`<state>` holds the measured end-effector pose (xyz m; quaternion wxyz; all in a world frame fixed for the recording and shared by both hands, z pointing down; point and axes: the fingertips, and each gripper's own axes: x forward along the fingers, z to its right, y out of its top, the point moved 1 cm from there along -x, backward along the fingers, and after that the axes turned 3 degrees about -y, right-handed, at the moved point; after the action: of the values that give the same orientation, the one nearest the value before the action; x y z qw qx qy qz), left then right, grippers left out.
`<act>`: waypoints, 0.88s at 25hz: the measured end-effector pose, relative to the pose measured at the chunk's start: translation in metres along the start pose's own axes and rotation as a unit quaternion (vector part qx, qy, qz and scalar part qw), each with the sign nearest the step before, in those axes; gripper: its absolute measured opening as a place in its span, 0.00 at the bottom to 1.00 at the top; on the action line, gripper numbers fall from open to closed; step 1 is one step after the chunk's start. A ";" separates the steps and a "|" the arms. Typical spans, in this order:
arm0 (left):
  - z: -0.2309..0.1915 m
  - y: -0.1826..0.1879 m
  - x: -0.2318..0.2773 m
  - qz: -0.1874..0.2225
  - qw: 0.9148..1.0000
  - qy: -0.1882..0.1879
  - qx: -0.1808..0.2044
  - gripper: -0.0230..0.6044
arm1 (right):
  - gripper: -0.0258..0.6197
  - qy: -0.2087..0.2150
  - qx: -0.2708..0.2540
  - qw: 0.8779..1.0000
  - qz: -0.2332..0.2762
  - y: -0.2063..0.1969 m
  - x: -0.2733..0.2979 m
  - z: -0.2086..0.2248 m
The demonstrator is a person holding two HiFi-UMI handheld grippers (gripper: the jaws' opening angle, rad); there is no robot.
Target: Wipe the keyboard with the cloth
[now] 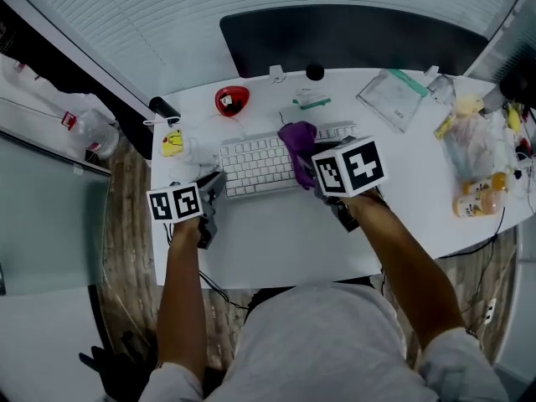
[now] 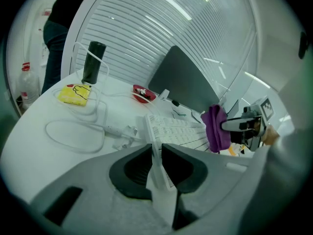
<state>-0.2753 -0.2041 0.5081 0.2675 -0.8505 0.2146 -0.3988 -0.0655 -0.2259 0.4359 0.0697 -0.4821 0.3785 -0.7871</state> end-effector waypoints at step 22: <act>0.000 0.000 0.000 -0.003 1.000 -0.009 0.003 0.15 | 0.17 0.028 -0.030 0.998 -0.057 -0.019 0.065 -0.060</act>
<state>-0.2755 -0.2039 0.5086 0.2704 -0.8540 0.2082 -0.3928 -0.1440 -0.2114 0.4799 -0.0006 -0.4825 0.3753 -0.7914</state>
